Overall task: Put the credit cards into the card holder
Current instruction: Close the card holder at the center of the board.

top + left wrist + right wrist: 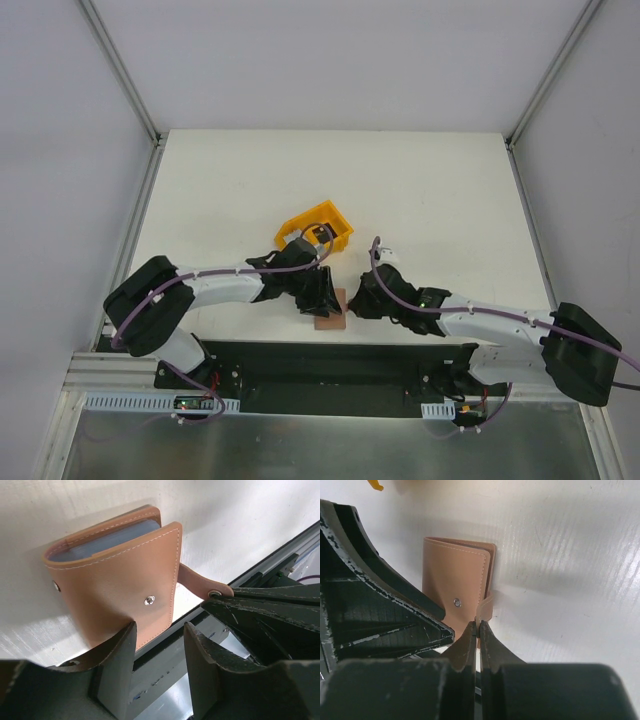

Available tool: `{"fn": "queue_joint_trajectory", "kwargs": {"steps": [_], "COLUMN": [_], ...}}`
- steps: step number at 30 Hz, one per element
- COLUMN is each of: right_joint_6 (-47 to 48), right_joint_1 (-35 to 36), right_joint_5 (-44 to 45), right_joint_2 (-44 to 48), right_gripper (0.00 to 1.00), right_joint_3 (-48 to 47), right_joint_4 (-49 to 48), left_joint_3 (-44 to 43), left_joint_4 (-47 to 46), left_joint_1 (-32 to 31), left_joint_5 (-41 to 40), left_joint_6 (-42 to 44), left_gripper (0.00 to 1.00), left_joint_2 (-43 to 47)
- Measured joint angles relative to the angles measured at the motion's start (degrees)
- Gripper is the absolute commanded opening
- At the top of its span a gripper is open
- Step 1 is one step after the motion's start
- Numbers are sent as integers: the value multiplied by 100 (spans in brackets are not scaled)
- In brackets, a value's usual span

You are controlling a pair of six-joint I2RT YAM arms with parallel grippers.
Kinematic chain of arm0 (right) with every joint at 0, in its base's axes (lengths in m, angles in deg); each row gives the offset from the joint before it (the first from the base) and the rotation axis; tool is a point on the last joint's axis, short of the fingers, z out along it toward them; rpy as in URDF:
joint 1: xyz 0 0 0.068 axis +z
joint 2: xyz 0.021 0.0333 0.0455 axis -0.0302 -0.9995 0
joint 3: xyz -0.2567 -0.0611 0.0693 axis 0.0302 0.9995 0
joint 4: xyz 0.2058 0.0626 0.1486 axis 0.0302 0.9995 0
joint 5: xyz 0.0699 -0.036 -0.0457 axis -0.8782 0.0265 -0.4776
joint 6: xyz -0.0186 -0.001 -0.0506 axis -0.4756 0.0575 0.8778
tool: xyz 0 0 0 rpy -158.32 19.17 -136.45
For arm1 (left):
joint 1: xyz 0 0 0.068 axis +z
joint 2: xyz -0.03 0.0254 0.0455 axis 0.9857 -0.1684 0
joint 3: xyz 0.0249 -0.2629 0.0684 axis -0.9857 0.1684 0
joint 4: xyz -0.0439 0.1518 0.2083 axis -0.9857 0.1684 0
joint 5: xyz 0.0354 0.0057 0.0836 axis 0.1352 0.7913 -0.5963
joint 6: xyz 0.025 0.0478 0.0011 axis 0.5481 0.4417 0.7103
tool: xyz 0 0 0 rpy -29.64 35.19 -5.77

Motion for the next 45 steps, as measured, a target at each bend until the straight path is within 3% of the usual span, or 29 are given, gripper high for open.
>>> {"fn": "queue_joint_trajectory", "kwargs": {"steps": [14, 25, 33, 45], "right_joint_6": [118, 433, 466, 470], "right_joint_1": [-24, -369, -398, -402], "right_joint_5": [-450, -1344, -1421, -1443], "right_joint_2": [-597, -1482, -1556, -1554], "right_gripper": [5, 8, 9, 11], "right_joint_3": [-269, -831, -905, -907], "right_joint_4": [-282, -149, -61, -61], "left_joint_3": [341, 518, 664, 481], "left_joint_4": [-306, -249, 190, 675], "left_joint_1": [-2, -2, -2, -2], "left_joint_5": [-286, -442, -1121, -1604], "left_joint_6": [-136, 249, 501, 527], "left_gripper": [39, 41, 48, 48], "left_joint_2": [247, 647, 1473, 778]}}
